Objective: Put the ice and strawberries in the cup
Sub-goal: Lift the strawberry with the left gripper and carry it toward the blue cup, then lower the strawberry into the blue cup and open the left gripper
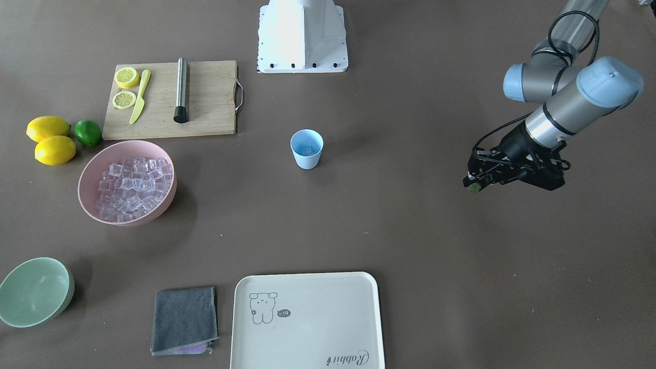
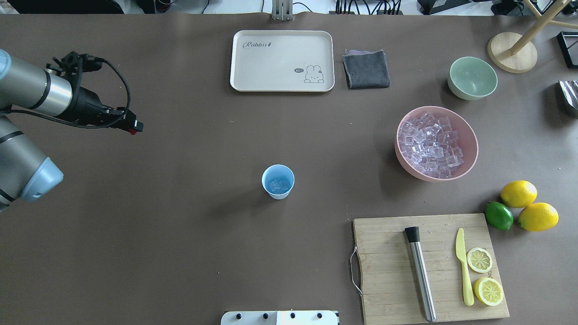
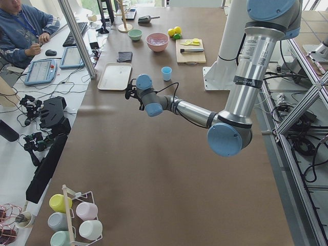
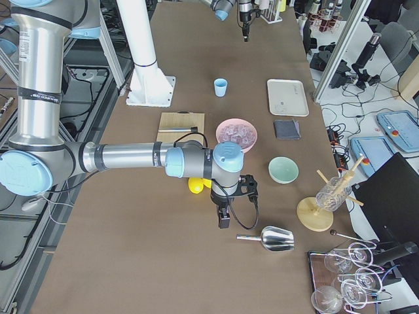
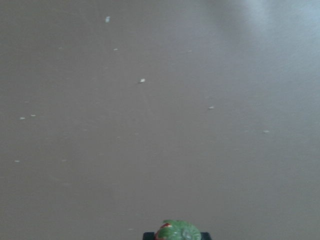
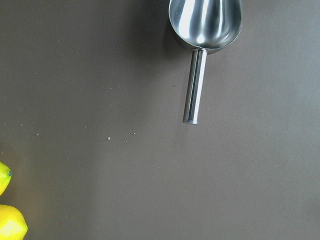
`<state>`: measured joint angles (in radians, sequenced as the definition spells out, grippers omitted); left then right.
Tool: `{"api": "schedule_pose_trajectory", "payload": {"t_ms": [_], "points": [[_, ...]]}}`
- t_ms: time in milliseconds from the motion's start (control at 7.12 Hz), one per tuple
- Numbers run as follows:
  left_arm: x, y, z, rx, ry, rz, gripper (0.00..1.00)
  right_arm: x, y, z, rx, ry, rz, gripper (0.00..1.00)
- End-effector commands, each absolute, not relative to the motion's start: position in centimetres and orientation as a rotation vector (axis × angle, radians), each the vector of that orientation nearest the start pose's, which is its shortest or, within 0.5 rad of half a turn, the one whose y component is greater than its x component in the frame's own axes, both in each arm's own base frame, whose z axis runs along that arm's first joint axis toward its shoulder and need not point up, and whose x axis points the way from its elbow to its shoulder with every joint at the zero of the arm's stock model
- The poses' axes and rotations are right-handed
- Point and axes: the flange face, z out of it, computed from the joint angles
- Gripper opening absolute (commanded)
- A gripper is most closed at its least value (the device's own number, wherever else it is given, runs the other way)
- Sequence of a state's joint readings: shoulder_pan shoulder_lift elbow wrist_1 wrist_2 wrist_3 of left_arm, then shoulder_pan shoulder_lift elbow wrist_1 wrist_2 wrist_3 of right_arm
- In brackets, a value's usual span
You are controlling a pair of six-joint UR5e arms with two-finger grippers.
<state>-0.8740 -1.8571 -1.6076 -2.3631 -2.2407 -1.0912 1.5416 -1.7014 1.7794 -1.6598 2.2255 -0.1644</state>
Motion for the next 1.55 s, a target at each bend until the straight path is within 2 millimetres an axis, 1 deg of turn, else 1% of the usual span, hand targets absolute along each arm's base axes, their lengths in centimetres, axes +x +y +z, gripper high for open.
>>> {"api": "schedule_pose_trajectory", "payload": {"t_ms": [0, 140, 281, 421, 702, 843, 983, 1124, 1264, 1405], "points": [[44.0, -45.3, 30.0, 0.149, 1.37, -0.023, 0.0, 6.0, -43.6, 63.6, 0.03, -0.652, -0.183, 1.0], [47.6, -42.8, 26.1, 0.126, 1.428, -0.052, 0.0, 6.0, -43.5, 63.7, 0.027, -0.654, -0.182, 1.0], [50.1, -40.2, 23.6, 0.133, 1.464, -0.076, 0.0, 6.0, -43.5, 63.7, 0.027, -0.654, -0.183, 1.0], [50.5, -39.4, 23.0, 0.147, 1.475, -0.083, 0.0, 6.1, -43.5, 63.7, 0.028, -0.653, -0.182, 1.0], [50.4, -39.4, 22.6, 0.145, 1.481, -0.096, 0.0, 6.1, -43.4, 63.7, 0.026, -0.657, -0.18, 1.0], [50.8, -39.6, 22.5, 0.177, 1.477, -0.124, 0.0, 6.1, -43.3, 63.8, 0.025, -0.656, -0.179, 1.0], [51.3, -39.3, 22.2, 0.187, 1.476, -0.132, 0.0, 6.1, -43.3, 63.8, 0.024, -0.654, -0.179, 1.0], [51.3, -39.3, 22.2, 0.188, 1.476, -0.13, 0.0, 6.1, -43.3, 63.9, 0.023, -0.654, -0.179, 1.0], [51.3, -39.3, 22.0, 0.192, 1.48, -0.124, 0.97, 6.1, -43.3, 63.9, 0.022, -0.654, -0.177, 1.0], [51.7, -38.8, 22.0, 0.183, 1.481, -0.117, 0.98, 6.1, -43.3, 64.0, 0.022, -0.654, -0.177, 1.0]]}}
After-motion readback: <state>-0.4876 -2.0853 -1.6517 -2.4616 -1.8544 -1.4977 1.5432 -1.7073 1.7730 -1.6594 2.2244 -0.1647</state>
